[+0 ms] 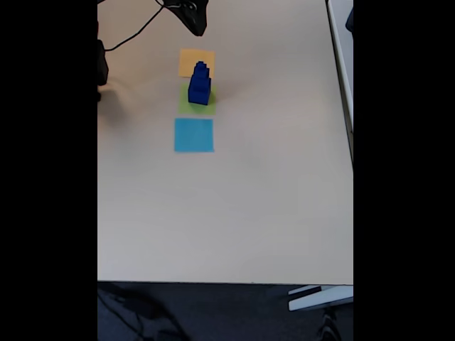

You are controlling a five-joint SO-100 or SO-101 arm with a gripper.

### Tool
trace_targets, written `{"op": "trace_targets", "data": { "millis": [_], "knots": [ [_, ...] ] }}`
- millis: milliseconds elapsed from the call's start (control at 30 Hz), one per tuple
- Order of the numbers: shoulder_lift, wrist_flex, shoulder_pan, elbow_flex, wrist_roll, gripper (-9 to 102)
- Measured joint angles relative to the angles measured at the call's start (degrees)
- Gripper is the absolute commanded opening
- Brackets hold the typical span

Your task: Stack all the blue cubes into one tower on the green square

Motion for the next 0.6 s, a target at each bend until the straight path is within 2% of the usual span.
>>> {"op": "trace_targets", "data": {
  "millis": [367, 600],
  "knots": [
    [0.79, 0.09, -0.18, 0.53, 7.91, 0],
    [2.11, 0.09, -0.44, 0.53, 8.53, 0]
  ]
}}
